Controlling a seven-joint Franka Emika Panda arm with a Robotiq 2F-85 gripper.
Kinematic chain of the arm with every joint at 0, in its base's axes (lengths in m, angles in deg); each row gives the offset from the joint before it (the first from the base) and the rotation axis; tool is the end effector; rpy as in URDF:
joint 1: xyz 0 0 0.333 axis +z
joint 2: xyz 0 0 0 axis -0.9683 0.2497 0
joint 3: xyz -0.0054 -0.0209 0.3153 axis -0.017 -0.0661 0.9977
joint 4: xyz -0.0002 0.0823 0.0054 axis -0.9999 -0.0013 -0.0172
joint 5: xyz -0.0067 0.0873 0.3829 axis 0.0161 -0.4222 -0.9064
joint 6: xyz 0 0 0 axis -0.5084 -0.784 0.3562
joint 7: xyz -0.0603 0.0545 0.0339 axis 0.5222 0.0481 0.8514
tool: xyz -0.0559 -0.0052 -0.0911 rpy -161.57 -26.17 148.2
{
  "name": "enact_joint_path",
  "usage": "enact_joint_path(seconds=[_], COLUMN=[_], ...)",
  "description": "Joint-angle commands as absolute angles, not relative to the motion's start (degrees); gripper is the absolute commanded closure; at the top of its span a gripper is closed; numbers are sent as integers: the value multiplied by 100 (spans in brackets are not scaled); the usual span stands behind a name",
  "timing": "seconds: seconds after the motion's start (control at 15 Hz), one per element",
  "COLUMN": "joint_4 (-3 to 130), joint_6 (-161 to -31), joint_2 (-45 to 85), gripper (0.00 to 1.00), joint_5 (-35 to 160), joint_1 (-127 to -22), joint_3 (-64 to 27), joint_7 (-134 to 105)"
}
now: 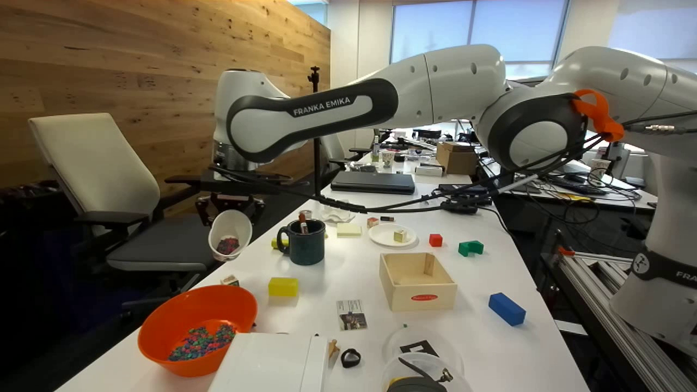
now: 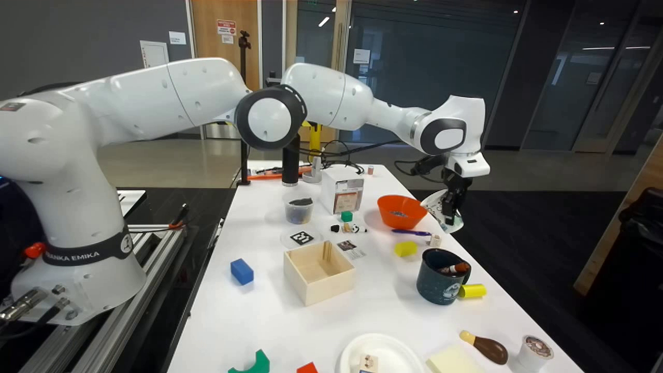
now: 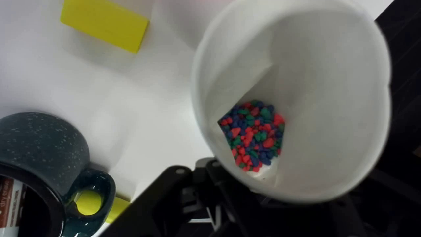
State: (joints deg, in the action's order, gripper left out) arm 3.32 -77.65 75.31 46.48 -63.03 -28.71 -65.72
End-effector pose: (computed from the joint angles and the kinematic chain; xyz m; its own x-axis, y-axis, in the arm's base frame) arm 0.8211 0.1125 0.2691 0.6174 -0.7746 0.1372 -0.7515 -0.6323 -0.1885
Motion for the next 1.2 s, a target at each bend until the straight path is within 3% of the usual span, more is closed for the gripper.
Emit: enact_joint_path(seconds=[0.0, 1.13], joint_4=[112, 19], joint_6=[-7781, -8352], joint_2=[7603, 7651], gripper=[80, 80], joint_5=[4668, 4884], joint_1=[-6243, -5709], joint_3=[-2854, -3240], joint_7=[-6566, -5943])
